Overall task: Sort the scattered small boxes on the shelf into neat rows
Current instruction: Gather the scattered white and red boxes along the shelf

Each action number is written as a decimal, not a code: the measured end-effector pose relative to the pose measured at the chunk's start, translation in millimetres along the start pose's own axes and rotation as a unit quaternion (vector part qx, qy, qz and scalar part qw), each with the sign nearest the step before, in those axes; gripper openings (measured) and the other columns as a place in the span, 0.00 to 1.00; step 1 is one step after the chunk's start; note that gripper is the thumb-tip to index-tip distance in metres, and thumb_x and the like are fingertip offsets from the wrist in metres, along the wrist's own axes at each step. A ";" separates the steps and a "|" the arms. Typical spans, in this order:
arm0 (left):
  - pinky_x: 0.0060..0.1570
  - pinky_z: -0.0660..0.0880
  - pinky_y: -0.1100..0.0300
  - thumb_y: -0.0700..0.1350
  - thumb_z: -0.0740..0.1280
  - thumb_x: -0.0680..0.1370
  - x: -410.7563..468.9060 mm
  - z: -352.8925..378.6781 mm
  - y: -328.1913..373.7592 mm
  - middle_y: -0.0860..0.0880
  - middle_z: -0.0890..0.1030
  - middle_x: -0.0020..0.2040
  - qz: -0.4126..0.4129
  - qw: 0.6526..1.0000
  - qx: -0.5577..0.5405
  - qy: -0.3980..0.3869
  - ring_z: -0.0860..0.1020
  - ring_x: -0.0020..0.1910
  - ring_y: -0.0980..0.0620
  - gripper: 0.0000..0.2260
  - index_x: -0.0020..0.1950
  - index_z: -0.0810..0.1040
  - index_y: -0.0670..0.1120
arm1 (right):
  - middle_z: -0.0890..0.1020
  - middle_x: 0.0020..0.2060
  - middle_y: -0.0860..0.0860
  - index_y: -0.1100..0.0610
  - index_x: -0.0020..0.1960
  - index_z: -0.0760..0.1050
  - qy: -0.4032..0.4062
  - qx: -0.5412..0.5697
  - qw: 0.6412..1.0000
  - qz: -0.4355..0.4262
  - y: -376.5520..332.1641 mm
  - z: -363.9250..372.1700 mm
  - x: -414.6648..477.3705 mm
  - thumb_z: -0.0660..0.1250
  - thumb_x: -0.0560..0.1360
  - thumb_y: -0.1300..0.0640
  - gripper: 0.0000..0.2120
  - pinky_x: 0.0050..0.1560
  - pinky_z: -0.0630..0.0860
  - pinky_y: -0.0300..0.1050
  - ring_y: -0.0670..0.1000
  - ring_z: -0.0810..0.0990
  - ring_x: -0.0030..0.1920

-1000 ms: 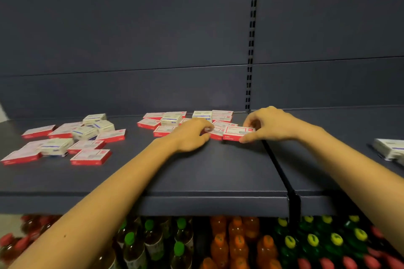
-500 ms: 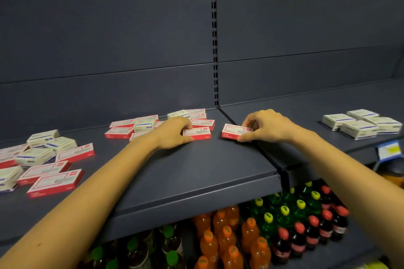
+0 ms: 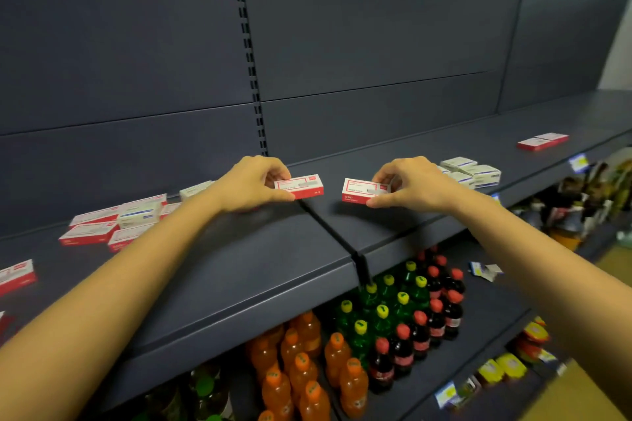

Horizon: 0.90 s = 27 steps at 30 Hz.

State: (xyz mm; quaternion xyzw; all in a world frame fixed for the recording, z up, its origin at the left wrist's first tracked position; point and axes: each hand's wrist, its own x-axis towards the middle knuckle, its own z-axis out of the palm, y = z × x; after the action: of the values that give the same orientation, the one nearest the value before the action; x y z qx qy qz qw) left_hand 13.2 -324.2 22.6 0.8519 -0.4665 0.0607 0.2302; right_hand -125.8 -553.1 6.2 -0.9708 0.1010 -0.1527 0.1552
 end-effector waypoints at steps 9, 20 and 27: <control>0.51 0.74 0.64 0.46 0.72 0.71 64.5 51.2 98.2 0.46 0.80 0.54 0.073 0.996 -0.051 -0.021 0.78 0.49 0.52 0.17 0.57 0.77 0.41 | 0.81 0.53 0.51 0.54 0.58 0.76 0.018 -0.014 0.999 0.029 97.5 -55.8 -33.2 0.73 0.67 0.45 0.23 0.45 0.70 0.41 0.47 0.76 0.46; 0.54 0.76 0.56 0.47 0.72 0.70 145.7 134.7 224.3 0.45 0.80 0.55 0.073 0.996 -0.052 -0.026 0.77 0.51 0.50 0.18 0.57 0.76 0.42 | 0.81 0.51 0.52 0.55 0.56 0.77 -0.007 -0.035 0.999 0.022 250.9 -125.2 -67.8 0.73 0.68 0.47 0.21 0.48 0.76 0.45 0.50 0.78 0.48; 0.52 0.74 0.60 0.46 0.72 0.71 201.0 175.0 282.2 0.44 0.80 0.56 0.072 0.996 -0.052 -0.033 0.77 0.50 0.52 0.18 0.59 0.76 0.42 | 0.80 0.54 0.52 0.55 0.57 0.77 -0.011 -0.069 0.997 0.028 341.1 -148.3 -73.7 0.72 0.68 0.46 0.21 0.48 0.73 0.44 0.48 0.75 0.47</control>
State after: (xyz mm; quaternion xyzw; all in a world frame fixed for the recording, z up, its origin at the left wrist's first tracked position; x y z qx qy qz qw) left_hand -126.4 -686.4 26.1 0.8047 -0.5361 0.0246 0.2539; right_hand -293.9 -892.9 7.6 -0.9776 0.1369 -0.1299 0.0931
